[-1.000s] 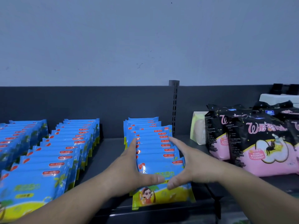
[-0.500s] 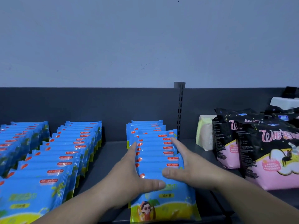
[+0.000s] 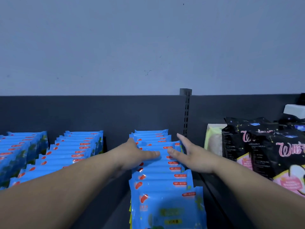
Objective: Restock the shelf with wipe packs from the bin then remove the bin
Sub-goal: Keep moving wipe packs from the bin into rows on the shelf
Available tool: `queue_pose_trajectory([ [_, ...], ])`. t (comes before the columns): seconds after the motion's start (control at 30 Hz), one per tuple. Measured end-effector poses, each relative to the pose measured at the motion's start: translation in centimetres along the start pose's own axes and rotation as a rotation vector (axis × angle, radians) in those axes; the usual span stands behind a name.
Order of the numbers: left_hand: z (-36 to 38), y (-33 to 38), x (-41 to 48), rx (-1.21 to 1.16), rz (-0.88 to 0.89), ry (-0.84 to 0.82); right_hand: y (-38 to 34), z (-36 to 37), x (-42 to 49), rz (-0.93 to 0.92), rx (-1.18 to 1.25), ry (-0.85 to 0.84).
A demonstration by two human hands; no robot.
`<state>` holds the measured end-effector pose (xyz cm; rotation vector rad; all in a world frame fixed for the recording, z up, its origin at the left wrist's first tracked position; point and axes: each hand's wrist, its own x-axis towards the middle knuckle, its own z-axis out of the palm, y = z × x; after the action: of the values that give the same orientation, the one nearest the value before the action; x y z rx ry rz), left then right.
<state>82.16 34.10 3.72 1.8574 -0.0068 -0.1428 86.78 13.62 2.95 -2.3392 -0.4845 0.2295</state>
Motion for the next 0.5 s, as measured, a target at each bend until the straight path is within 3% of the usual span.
queue_pose_trajectory([
  [0.13,-0.1,-0.1,1.4,0.043,-0.111,-0.107,-0.5,0.5,0.6,-0.039,0.072,-0.058],
  [0.37,-0.8,-0.6,1.7,0.073,-0.041,-0.161,0.2,0.8,2.0,-0.041,0.128,-0.131],
  [0.43,-1.3,-0.7,2.1,0.093,-0.01,-0.087,0.2,0.7,2.5,-0.051,0.079,-0.1],
  [0.5,-1.8,-0.6,3.0,0.256,-0.04,0.051,-0.1,0.4,3.1,-0.052,0.018,-0.046],
])
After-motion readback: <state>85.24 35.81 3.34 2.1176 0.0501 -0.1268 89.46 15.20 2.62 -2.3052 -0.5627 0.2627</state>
